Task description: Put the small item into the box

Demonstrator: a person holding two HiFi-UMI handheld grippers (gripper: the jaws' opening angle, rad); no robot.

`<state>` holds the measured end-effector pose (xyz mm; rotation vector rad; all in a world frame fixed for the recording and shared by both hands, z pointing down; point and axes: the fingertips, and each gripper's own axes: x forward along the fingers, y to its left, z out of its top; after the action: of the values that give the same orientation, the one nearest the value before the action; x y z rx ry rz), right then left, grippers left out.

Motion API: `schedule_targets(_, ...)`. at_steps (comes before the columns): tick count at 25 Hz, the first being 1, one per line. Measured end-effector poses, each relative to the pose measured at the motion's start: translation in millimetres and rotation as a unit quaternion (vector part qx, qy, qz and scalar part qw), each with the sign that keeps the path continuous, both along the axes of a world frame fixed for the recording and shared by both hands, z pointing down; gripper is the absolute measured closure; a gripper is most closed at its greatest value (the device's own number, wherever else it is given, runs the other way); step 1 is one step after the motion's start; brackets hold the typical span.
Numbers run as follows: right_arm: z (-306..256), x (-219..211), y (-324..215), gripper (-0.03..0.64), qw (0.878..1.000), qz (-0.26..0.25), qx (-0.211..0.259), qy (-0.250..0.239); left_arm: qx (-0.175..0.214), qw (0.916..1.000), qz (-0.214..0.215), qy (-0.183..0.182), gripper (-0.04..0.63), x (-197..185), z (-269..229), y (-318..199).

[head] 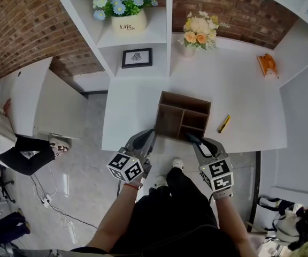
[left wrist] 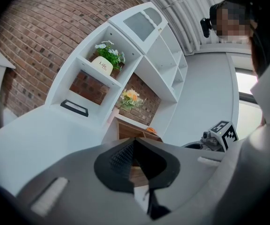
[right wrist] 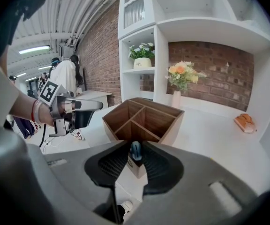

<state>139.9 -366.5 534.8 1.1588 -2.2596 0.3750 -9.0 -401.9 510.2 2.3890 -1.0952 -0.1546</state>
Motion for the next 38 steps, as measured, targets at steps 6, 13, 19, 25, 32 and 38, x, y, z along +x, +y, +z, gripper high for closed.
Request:
schedule_targets(6, -5.7, 5.7, 2.1, 0.526, 1.0, 0.013, 0.009, -0.006, 0.004, 1.0, 0.007, 0.001, 0.592, 4.5, -3.1, 1.6)
schedule_targets(13, -9.7, 10.9, 4.6, 0.526, 0.999, 0.027, 0.02, -0.023, 0.006, 0.9999, 0.01, -0.001, 0.592, 5.4, -4.3, 6.2)
schedule_targets(19, -21.5, 12.2, 4.8, 0.551, 0.998, 0.036, 0.04, -0.041, 0.011, 0.9999, 0.007, -0.003, 0.592, 1.3, -8.6, 9.0)
schedule_targets(25, -37.2, 18.6, 2.3, 0.614, 0.994, 0.051, 0.076, -0.059, 0.02, 0.9998, -0.002, -0.007, 0.592, -8.3, -15.3, 9.5)
schedule_targets(32, -61.9, 29.5, -3.4, 0.615, 0.987, 0.069, 0.125, -0.078, 0.036, 0.999, -0.018, -0.019, 0.593, -25.8, -25.7, 5.6)
schedule_targets(38, -86.5, 38.2, -9.7, 0.615, 0.978, 0.083, 0.165, -0.1, 0.051, 0.9979, -0.03, -0.026, 0.594, -37.3, -37.7, 0.3)
